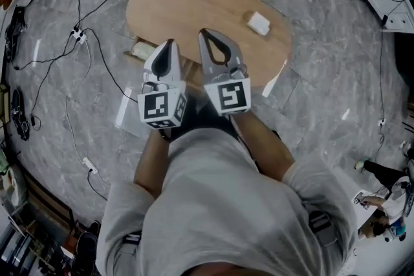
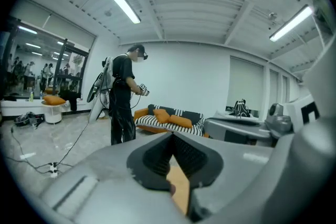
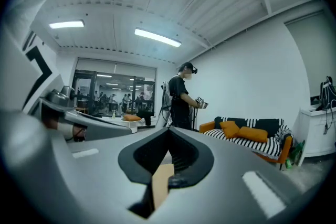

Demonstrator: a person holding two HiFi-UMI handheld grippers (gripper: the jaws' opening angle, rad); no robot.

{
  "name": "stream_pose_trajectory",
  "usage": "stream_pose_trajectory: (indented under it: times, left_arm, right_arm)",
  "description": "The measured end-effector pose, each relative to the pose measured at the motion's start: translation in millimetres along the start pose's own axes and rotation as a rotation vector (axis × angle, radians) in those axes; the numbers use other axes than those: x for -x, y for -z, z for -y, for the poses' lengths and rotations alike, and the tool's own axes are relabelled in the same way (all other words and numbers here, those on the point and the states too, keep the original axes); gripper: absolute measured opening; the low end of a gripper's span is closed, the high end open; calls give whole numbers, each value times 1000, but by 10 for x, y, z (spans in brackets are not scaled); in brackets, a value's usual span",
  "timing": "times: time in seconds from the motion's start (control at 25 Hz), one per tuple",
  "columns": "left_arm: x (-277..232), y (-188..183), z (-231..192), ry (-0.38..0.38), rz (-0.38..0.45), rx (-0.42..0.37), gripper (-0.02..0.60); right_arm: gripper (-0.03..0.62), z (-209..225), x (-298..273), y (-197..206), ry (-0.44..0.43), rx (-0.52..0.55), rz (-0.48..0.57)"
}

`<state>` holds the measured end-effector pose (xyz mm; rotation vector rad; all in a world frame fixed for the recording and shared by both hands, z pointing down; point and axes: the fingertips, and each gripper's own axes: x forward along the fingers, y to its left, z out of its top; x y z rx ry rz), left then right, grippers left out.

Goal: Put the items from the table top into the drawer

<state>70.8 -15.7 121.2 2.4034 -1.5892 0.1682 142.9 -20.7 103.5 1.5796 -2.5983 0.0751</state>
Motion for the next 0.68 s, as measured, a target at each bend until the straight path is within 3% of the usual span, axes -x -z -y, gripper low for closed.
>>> stream_pose_trajectory:
  times: [0.28,0.68]
  left_arm:
    - [49,-181,390,50,39,-67,20]
    - [162,-222,839,95,71,-94,20]
  right_arm:
    - [5,171,370,-318,40,24,81]
    - [5,278,726,-385,64,93,100]
